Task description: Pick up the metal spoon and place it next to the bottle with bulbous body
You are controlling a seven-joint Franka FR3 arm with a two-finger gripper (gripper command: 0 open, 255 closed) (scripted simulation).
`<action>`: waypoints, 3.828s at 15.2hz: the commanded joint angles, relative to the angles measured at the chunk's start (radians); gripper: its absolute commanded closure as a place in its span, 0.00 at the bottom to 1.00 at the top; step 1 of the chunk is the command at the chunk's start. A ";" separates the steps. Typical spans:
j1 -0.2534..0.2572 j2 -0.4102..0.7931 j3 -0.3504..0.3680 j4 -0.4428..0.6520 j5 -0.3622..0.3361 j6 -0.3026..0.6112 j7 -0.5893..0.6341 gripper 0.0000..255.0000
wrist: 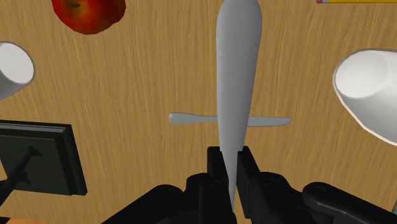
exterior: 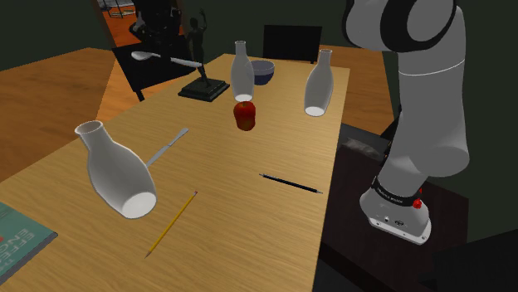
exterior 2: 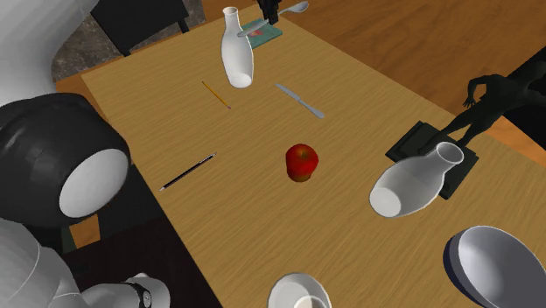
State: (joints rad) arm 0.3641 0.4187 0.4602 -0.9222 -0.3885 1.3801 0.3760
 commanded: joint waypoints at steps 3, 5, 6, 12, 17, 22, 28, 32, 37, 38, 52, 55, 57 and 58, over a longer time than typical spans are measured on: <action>-0.014 -0.014 -0.002 0.019 0.005 -0.028 -0.023 1.00; -0.098 -0.116 0.003 -0.133 0.057 0.034 -0.054 1.00; -0.132 -0.160 0.001 -0.195 0.080 0.060 -0.073 1.00; -0.274 -0.372 -0.057 -0.464 0.197 0.165 -0.219 1.00; -0.346 -0.499 -0.130 -0.612 0.259 0.217 -0.351 1.00; -0.398 -0.590 -0.212 -0.716 0.295 0.250 -0.481 1.00; -0.452 -0.659 -0.311 -0.795 0.314 0.277 -0.634 1.00; -0.489 -0.683 -0.381 -0.824 0.319 0.290 -0.740 1.00; -0.488 -0.705 -0.383 -0.915 0.319 0.359 -0.736 1.00; -0.488 -0.708 -0.383 -0.932 0.320 0.373 -0.735 1.00; -0.487 -0.736 -0.384 -1.148 0.318 0.561 -0.722 1.00; -0.487 -0.737 -0.383 -1.189 0.317 0.601 -0.718 1.00; -0.487 -0.736 -0.383 -1.215 0.316 0.628 -0.716 1.00; -0.487 -0.735 -0.383 -1.228 0.315 0.641 -0.715 1.00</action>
State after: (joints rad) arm -0.1227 -0.3156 0.0773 -2.1366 -0.0730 2.0083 -0.3398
